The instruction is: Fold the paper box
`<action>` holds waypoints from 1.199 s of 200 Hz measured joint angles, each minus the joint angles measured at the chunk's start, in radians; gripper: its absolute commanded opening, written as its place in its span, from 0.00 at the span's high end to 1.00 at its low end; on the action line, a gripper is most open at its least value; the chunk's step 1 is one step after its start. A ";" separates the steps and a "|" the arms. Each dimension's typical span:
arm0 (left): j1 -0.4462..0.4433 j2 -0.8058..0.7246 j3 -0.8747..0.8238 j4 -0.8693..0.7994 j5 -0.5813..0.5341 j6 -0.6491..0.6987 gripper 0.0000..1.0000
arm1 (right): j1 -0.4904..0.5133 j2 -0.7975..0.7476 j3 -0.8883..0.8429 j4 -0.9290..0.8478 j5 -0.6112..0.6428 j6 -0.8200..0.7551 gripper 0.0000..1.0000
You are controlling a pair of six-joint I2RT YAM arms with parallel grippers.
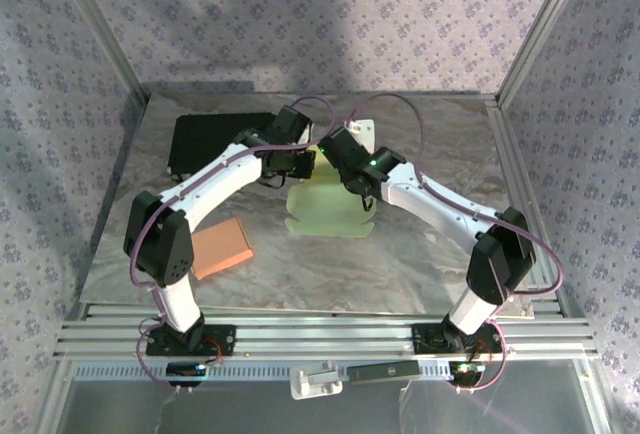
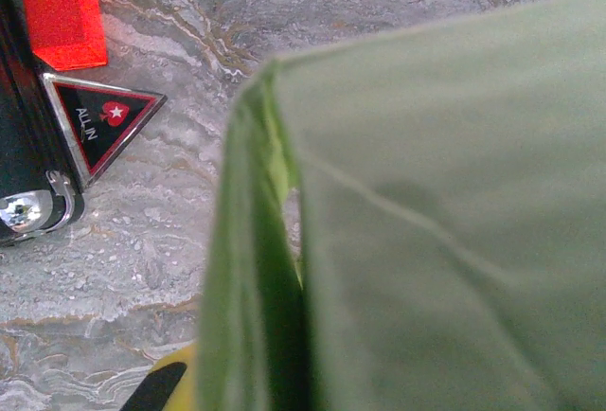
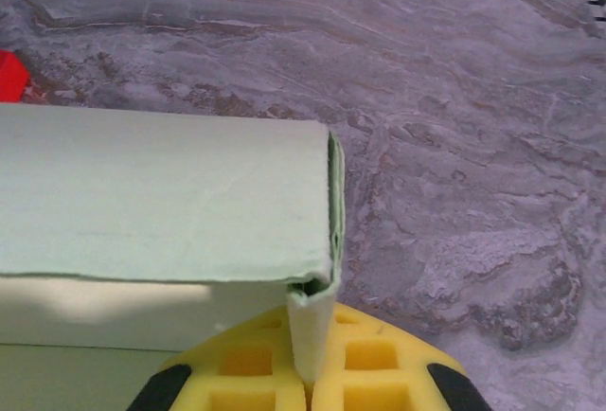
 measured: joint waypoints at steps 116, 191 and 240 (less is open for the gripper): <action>-0.010 0.000 0.002 0.008 -0.010 -0.047 1.00 | 0.019 0.032 0.047 -0.066 0.058 0.051 0.90; -0.010 0.000 0.010 -0.040 -0.024 -0.102 1.00 | 0.003 -0.032 -0.035 -0.004 -0.013 0.042 0.77; -0.010 0.000 0.016 -0.074 -0.034 -0.114 1.00 | 0.003 -0.035 -0.055 0.013 -0.036 0.044 0.73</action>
